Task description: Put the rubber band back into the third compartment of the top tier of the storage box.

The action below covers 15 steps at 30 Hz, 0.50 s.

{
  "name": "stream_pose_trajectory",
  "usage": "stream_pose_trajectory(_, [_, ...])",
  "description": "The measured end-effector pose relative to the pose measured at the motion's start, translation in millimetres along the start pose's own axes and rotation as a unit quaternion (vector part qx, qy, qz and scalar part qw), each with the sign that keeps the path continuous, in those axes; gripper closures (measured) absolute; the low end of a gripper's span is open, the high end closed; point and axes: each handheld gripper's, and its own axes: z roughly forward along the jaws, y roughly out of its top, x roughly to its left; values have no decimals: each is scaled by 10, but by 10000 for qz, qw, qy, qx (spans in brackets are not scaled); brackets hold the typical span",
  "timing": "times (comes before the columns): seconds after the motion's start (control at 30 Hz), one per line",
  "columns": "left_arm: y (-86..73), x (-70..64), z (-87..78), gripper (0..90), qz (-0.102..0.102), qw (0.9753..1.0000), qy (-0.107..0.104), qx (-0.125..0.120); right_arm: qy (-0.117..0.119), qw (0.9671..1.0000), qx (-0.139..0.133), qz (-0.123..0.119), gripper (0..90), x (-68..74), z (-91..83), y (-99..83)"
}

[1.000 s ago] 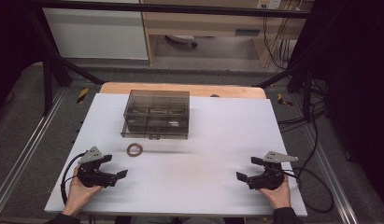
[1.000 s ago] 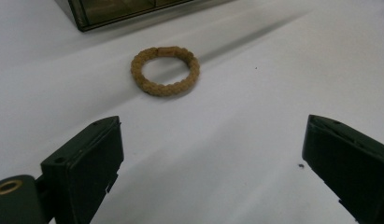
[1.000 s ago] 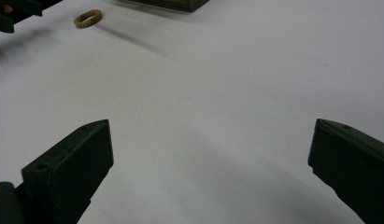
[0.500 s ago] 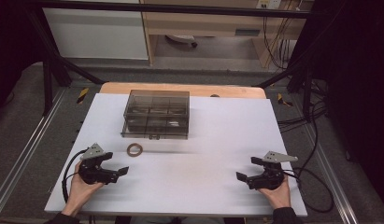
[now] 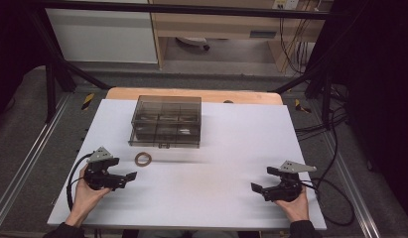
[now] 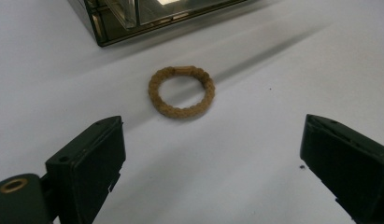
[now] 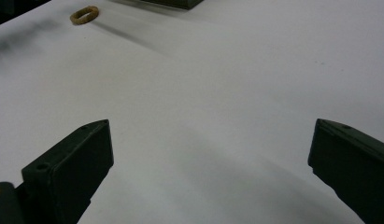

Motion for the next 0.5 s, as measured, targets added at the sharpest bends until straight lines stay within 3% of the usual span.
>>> stream_pose_trajectory(0.5, [139, 84, 92, 81, -201, 9996, 196, 81, 2, 10000, 4, -3, 7, 0, 5, -1])
